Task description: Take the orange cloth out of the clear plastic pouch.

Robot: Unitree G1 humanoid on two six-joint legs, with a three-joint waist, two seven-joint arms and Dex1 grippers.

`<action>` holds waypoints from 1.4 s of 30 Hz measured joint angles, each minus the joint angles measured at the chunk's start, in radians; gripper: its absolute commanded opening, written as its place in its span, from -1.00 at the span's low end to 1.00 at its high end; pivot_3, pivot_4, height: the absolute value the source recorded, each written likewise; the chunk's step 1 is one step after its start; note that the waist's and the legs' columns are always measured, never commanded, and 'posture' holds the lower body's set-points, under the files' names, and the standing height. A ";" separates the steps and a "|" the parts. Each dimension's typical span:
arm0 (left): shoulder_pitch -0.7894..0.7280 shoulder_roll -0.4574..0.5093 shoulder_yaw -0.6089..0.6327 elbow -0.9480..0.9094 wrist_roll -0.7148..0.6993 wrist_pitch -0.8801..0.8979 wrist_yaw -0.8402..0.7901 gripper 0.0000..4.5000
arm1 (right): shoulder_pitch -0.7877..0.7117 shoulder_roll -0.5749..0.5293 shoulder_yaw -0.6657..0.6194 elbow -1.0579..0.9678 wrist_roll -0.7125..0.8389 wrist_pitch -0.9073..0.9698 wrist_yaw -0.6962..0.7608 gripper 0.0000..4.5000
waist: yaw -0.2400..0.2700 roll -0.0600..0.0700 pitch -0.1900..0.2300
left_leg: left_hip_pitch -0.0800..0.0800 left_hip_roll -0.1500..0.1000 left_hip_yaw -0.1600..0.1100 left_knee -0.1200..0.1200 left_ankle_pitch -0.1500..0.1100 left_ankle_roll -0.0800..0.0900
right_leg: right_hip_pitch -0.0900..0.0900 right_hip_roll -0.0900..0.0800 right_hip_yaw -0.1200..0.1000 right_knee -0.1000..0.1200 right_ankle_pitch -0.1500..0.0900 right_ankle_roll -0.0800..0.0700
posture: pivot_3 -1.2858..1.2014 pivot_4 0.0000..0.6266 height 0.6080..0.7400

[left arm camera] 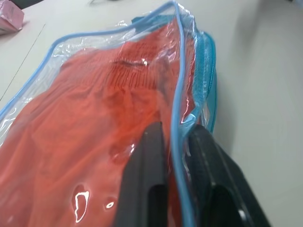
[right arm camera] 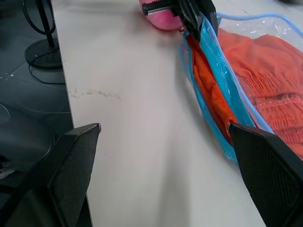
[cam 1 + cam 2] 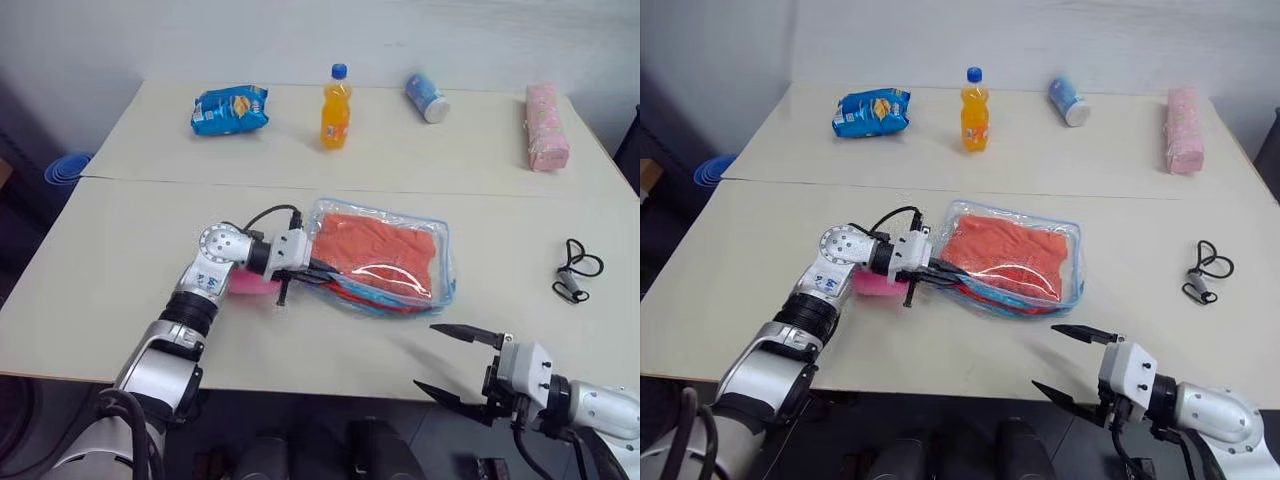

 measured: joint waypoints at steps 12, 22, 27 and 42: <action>0.022 -0.077 0.084 -0.180 -0.118 0.442 0.131 -1.00 | -0.187 0.063 0.159 -0.044 -0.140 0.153 -0.195 1.00 | -0.004 0.000 0.000 | -0.001 0.000 -0.001 0.001 0.001 -0.001 | -0.001 0.000 0.000 0.001 0.000 0.000 | 0.03 -0.52 1.00; 0.046 -0.070 0.083 -0.280 -0.135 0.614 0.144 -1.00 | -0.493 0.161 0.297 0.012 -0.289 0.370 -0.397 1.00 | -0.003 0.000 0.000 | -0.001 0.000 -0.001 0.001 0.002 -0.003 | -0.003 0.000 0.000 0.002 0.000 0.000 | 0.03 -0.52 1.00; 0.052 -0.068 0.083 -0.305 -0.135 0.634 0.150 -1.00 | -0.547 0.124 0.359 0.094 -0.373 0.402 -0.388 1.00 | -0.004 0.000 0.000 | -0.004 -0.001 -0.001 0.001 0.001 -0.002 | -0.006 0.000 0.000 0.002 0.000 0.000 | 0.03 -0.52 1.00; 0.081 -0.070 0.082 -0.351 -0.135 0.664 0.170 -1.00 | -0.697 0.221 0.393 0.246 -0.398 0.486 -0.394 1.00 | -0.006 0.001 0.000 | -0.017 0.000 -0.001 0.013 0.001 -0.003 | -0.017 0.000 0.000 0.013 0.000 0.000 | 0.03 -0.52 1.00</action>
